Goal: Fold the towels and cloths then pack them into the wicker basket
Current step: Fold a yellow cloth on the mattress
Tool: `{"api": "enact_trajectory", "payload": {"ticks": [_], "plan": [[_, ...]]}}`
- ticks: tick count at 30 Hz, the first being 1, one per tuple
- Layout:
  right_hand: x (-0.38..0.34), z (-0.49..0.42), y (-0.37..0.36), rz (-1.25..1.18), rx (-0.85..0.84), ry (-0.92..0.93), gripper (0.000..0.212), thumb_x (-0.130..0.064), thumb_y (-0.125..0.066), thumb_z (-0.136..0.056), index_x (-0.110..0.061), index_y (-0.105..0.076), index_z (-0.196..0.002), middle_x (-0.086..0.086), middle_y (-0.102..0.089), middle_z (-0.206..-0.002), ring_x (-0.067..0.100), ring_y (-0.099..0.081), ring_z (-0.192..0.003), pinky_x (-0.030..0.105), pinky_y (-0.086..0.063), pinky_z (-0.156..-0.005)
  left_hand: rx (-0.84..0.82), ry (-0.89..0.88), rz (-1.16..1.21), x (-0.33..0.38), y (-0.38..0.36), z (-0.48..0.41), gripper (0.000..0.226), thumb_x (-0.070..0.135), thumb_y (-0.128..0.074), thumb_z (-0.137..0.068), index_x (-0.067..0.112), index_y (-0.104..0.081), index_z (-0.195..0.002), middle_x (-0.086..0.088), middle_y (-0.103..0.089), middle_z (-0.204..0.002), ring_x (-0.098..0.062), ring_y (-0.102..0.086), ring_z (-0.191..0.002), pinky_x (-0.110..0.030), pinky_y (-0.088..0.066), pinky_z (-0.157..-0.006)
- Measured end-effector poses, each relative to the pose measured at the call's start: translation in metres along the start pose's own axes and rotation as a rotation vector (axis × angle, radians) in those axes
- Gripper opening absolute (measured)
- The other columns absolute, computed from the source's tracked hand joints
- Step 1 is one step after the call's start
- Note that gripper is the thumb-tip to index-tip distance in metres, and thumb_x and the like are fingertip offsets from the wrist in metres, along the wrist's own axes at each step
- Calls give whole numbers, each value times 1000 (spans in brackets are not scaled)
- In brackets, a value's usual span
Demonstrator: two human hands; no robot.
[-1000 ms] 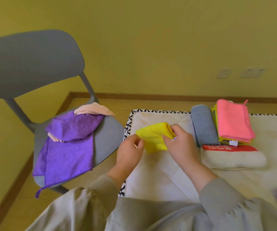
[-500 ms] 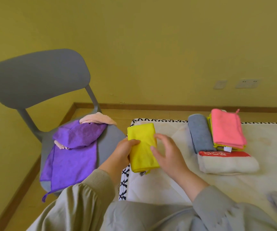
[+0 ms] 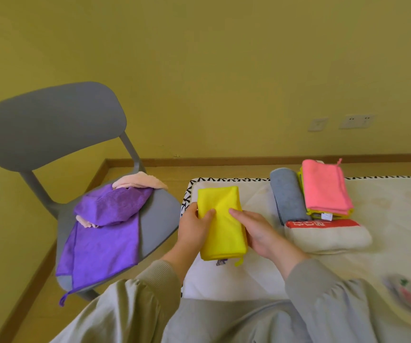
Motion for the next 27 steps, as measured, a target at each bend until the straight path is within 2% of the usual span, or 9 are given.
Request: {"api": "enact_trajectory", "payload": {"ticks": [3, 5, 8, 10, 12, 16, 21, 25, 27], "plan": [[-11, 1, 3, 151, 113, 83, 9, -21, -59, -92, -15, -64, -92, 10, -69, -102, 26, -64, -95, 41, -50, -88, 98, -42, -104, 12, -11, 2, 19, 32, -55, -95, 14, -51, -95, 2, -52, -77, -23, -51, -79, -29, -38, -62], [-19, -2, 15, 262, 255, 142, 15, -18, -55, -94, -10, -64, -84, 14, -66, -91, 25, -61, -86, 41, -50, -79, 81, -13, -69, 24, -23, 1, 21, 37, -51, -96, 18, -48, -88, 4, -48, -74, -21, -48, -78, -26, -35, -57], [-41, -3, 40, 351, 456, 252, 26, -17, -52, -95, -4, -57, -73, 13, -53, -71, 22, -46, -71, 33, -35, -62, -104, 161, 58, 39, -46, -4, 30, 44, -51, -95, 17, -54, -109, -2, -55, -100, -23, -53, -95, -29, -46, -69], [-61, -2, 60, 445, 540, 313, 32, -17, -49, -97, -10, -45, -66, 8, -42, -63, 21, -38, -70, 32, -24, -58, -272, 240, 128, 46, -64, -5, 37, 42, -54, -93, 14, -53, -118, -8, -55, -109, -26, -58, -94, -31, -54, -66], [-80, 0, 80, 515, 582, 369, 31, -17, -46, -98, -6, -45, -69, 11, -44, -66, 22, -38, -71, 34, -17, -57, -405, 274, 246, 54, -81, -6, 36, 35, -57, -93, 14, -52, -121, -11, -57, -109, -27, -61, -91, -30, -55, -63], [-103, 2, 125, 544, 627, 421, 25, -20, -42, -100, -1, -59, -101, 16, -57, -90, 23, -47, -80, 30, -29, -61, -496, 226, 345, 81, -116, -14, 37, 20, -62, -91, 15, -49, -126, -10, -61, -101, -23, -63, -84, -26, -51, -58], [-126, -1, 182, 645, 738, 468, 20, -20, -42, -100, -8, -51, -87, 13, -51, -85, 23, -46, -79, 29, -25, -63, -427, 25, 213, 114, -170, -26, 45, 13, -65, -89, 16, -46, -129, -10, -59, -96, -19, -59, -79, -27, -53, -59], [-128, -8, 212, 693, 776, 437, 20, -18, -42, -100, -13, -51, -83, 8, -51, -81, 22, -44, -81, 29, -19, -60, -379, -89, 66, 118, -205, -33, 51, 19, -68, -87, 14, -46, -133, -9, -61, -82, -25, -61, -82, -41, -54, -76], [-122, -14, 225, 713, 792, 400, 20, -18, -43, -100, -8, -60, -95, 14, -61, -92, 27, -50, -86, 29, -24, -64, -379, -113, -4, 114, -218, -33, 54, 21, -67, -88, 15, -44, -136, -19, -65, -99, -31, -62, -94, -31, -47, -72]]}}
Point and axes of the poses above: each hand's wrist, its own z-axis away from the middle knuckle, its own y-axis out of the back of the hand, x = y × z, the point moved 2 cm from there along -z, towards the middle knuckle
